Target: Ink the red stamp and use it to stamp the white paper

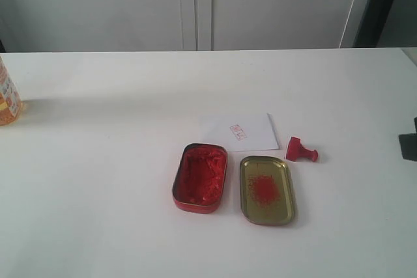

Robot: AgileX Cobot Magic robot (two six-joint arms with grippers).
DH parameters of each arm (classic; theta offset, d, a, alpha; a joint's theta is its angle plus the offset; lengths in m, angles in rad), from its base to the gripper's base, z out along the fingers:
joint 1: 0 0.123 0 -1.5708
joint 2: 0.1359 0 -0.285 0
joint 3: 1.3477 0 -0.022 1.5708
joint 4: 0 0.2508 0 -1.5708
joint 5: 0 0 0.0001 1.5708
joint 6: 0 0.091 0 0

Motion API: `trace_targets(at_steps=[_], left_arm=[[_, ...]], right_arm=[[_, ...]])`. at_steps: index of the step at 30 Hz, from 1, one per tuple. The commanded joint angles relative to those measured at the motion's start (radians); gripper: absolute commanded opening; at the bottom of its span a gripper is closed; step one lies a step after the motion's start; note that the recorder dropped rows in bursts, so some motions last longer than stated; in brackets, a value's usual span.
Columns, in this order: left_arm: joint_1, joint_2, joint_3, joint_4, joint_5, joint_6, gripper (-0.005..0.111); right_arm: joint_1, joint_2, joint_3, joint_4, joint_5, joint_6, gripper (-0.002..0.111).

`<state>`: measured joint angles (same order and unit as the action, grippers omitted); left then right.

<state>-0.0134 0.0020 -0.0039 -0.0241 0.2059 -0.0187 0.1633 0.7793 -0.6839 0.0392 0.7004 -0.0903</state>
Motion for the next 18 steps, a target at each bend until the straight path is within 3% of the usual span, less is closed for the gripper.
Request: trace_targets(at_steps=[1, 18], left_arm=[[0.001, -0.002, 0.004, 0.000, -0.003, -0.004, 0.000], [0.001, -0.002, 0.004, 0.000, -0.003, -0.004, 0.000]], right_arm=[[0.004, -0.153, 0.071, -0.011, -0.034, 0.042, 0.000], [0.004, -0.652, 0.258, -0.018, -0.043, 0.079, 0.000]])
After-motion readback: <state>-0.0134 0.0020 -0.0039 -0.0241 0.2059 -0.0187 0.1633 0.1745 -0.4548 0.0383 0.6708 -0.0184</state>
